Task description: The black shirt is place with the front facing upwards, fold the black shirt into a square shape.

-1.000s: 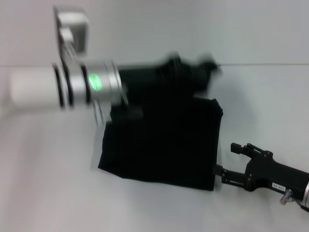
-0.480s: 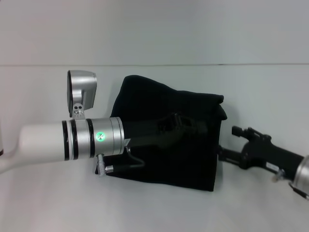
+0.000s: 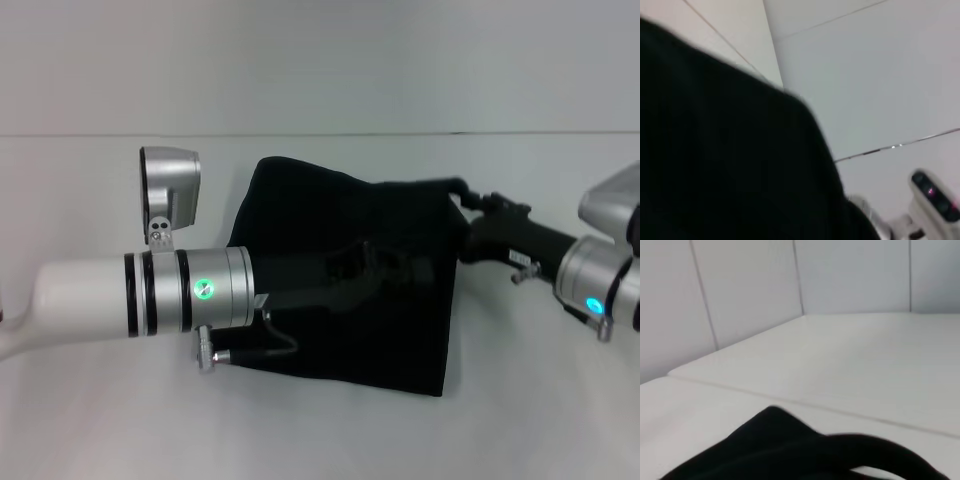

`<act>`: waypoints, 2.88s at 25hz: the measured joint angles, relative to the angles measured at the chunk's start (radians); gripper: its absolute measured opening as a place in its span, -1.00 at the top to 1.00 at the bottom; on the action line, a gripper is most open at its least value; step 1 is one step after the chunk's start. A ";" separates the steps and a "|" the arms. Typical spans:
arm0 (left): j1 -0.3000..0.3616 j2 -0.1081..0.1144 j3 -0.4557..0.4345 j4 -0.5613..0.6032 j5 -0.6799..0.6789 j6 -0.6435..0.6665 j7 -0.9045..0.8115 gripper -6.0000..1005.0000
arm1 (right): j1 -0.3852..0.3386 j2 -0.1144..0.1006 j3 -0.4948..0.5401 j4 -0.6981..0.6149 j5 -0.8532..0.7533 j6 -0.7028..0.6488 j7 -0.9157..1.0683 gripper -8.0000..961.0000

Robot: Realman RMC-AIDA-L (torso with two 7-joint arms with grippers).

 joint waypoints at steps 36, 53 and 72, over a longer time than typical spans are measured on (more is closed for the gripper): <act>0.094 0.097 0.145 0.108 -0.060 0.255 0.108 0.10 | -0.186 -0.036 0.190 -0.028 0.083 -0.219 0.236 -0.97; 0.021 0.195 0.110 0.104 0.040 -0.379 -0.016 -0.89 | -0.302 -0.030 0.023 -0.140 -0.194 -0.515 0.053 -0.97; -0.031 0.123 0.262 0.064 0.066 -0.571 -0.043 -0.85 | -0.375 -0.014 0.000 -0.121 -0.207 -0.535 -0.157 -0.97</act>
